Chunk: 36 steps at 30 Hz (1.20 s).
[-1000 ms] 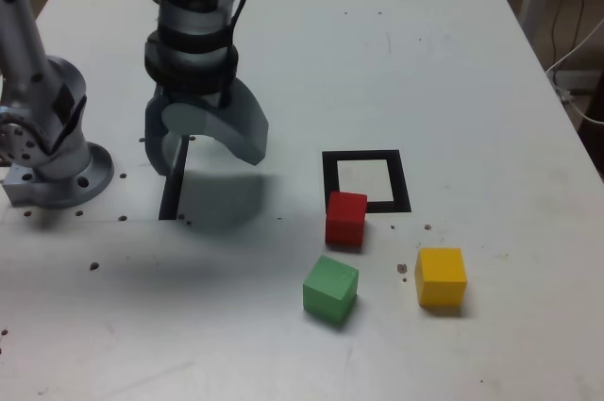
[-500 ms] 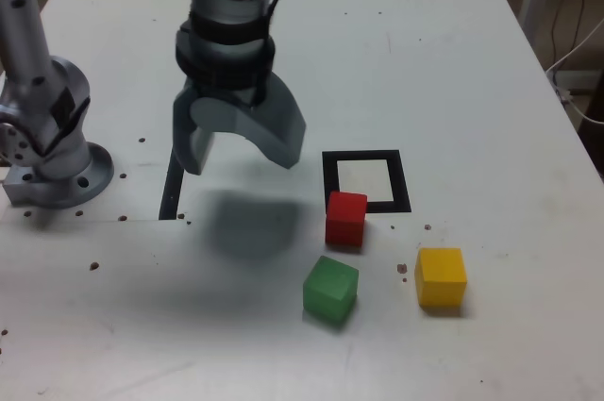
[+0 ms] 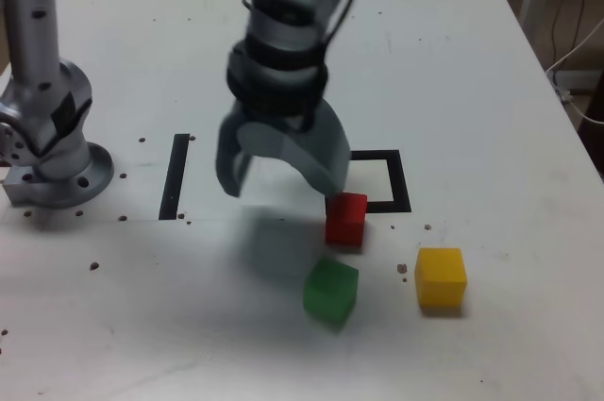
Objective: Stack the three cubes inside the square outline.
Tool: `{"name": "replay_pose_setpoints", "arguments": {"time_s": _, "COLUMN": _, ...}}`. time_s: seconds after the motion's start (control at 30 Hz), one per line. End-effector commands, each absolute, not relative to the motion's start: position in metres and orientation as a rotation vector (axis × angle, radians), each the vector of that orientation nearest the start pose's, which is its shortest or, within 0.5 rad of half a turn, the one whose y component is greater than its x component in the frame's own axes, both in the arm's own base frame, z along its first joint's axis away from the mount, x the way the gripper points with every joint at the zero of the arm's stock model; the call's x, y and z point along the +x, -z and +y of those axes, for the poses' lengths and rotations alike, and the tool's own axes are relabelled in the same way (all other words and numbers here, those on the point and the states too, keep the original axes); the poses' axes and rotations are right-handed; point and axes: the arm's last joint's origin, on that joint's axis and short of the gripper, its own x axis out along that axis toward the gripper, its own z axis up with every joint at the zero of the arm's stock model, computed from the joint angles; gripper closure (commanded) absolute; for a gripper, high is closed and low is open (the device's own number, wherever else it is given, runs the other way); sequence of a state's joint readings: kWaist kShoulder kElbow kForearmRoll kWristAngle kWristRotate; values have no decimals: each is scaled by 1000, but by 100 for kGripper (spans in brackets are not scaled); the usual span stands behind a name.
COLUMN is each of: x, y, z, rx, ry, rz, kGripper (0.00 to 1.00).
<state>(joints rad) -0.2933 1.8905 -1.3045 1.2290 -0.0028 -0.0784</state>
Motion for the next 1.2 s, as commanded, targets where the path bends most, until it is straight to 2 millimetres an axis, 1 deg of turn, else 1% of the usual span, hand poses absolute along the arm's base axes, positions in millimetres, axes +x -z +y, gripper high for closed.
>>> {"name": "replay_pose_setpoints", "arguments": {"time_s": 0.0, "x": 290, "y": -246, "z": -92, "rx": 218, "ry": 147, "rz": 1810, "kGripper": 1}}
{"name": "replay_pose_setpoints", "arguments": {"time_s": 0.2, "x": 310, "y": -242, "z": -107, "rx": 242, "ry": 161, "rz": 1820, "kGripper": 1}}
{"name": "replay_pose_setpoints", "arguments": {"time_s": 0.53, "x": 340, "y": -217, "z": -119, "rx": 261, "ry": 172, "rz": 1854, "kGripper": 3}}
{"name": "replay_pose_setpoints", "arguments": {"time_s": 0.67, "x": 347, "y": -212, "z": -121, "rx": 269, "ry": 173, "rz": 1855, "kGripper": 5}}
{"name": "replay_pose_setpoints", "arguments": {"time_s": 0.77, "x": 347, "y": -211, "z": -121, "rx": 269, "ry": 172, "rz": 1857, "kGripper": 9}}
{"name": "replay_pose_setpoints", "arguments": {"time_s": 0.83, "x": 347, "y": -210, "z": -120, "rx": 263, "ry": 174, "rz": 1864, "kGripper": 14}}
{"name": "replay_pose_setpoints", "arguments": {"time_s": 0.9, "x": 346, "y": -208, "z": -119, "rx": 254, "ry": 177, "rz": 1875, "kGripper": 21}}
{"name": "replay_pose_setpoints", "arguments": {"time_s": 1.17, "x": 347, "y": -199, "z": -117, "rx": 243, "ry": 187, "rz": 1890, "kGripper": 61}}
